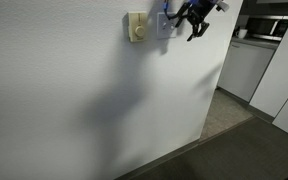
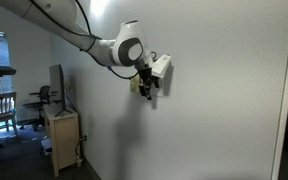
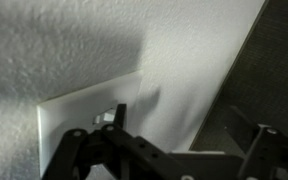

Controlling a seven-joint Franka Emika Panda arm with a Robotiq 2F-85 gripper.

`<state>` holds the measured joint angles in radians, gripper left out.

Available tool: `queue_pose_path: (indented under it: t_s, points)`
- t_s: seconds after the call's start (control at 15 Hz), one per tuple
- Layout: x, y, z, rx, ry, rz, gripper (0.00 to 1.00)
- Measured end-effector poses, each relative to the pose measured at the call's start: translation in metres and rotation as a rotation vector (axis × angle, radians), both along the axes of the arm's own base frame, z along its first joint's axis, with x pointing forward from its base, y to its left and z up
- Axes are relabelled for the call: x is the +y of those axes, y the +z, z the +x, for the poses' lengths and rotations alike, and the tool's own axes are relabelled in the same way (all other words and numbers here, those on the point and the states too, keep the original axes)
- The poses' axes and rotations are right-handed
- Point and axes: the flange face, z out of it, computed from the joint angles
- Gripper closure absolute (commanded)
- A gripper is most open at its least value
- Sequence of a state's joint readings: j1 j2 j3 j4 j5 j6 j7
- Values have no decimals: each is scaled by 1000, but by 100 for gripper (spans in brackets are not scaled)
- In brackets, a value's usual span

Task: Flick the right switch off

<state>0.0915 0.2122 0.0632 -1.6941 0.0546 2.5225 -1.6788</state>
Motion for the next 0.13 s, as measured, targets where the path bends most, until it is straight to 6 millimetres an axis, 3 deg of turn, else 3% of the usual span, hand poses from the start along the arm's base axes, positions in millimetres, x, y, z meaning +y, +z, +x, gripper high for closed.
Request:
queue_pose_path:
  t_s: [0.13]
  points:
    - [1,3,0,5,4,-7,0]
